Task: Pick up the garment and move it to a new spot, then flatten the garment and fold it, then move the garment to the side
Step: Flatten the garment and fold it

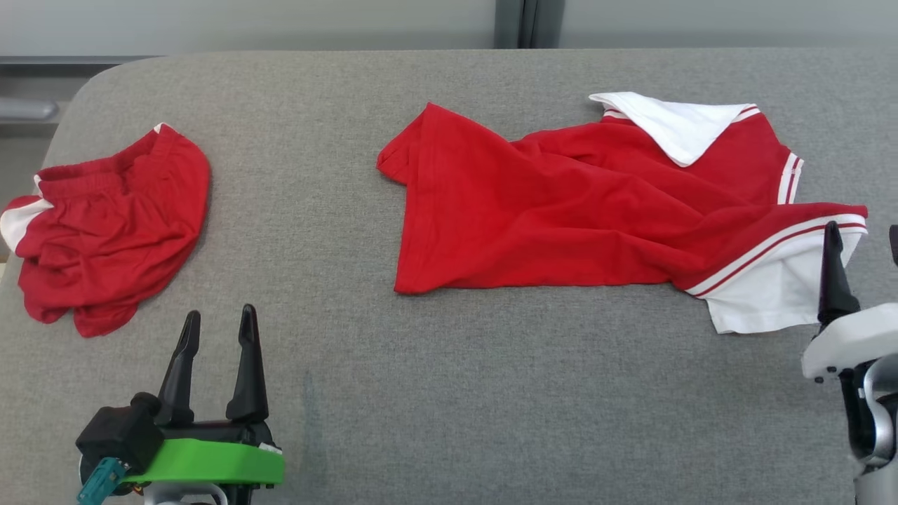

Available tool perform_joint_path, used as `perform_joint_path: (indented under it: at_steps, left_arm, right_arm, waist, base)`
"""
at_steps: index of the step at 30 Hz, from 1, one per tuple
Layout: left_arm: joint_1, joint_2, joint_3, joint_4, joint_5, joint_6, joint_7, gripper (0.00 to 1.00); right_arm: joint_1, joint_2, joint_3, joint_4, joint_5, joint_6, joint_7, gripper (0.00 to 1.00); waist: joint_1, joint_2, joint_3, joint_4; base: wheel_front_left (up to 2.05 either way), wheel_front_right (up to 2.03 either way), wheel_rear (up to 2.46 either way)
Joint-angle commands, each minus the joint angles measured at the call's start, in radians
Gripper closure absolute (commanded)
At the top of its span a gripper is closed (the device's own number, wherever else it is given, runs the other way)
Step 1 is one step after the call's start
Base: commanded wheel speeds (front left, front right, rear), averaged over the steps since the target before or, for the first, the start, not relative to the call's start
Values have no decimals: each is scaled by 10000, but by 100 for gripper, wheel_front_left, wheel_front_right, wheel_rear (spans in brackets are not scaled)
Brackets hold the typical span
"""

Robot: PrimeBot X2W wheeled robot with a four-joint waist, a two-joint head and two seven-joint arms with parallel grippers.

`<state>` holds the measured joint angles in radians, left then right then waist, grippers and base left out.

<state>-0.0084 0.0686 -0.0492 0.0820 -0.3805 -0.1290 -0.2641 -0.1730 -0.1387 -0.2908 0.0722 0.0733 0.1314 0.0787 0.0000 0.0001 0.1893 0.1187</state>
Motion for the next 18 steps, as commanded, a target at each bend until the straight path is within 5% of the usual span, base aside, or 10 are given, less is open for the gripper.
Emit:
perform_joint_path:
  at_steps: [1,9,18]
  left_arm:
    - [148,-1,89,-15,48,-23,-3,0]
    - [352,27,387,60,137,-23,-3,0]
    - [682,52,650,354,195,-23,-3,0]
  right_arm:
    - [282,142,69,-290,-52,-14,-374,0]
    - [1195,585,1235,-681,91,-14,-2026,0]
    - [1572,575,2435,-46,127,-14,-2628,0]
  waist:
    - [0,-1,-220,-278]
    - [0,-1,-676,-849]
    - [0,-1,-1175,-1187]
  base:
    - [0,0,0]
    - [0,0,0]
    - [0,0,0]
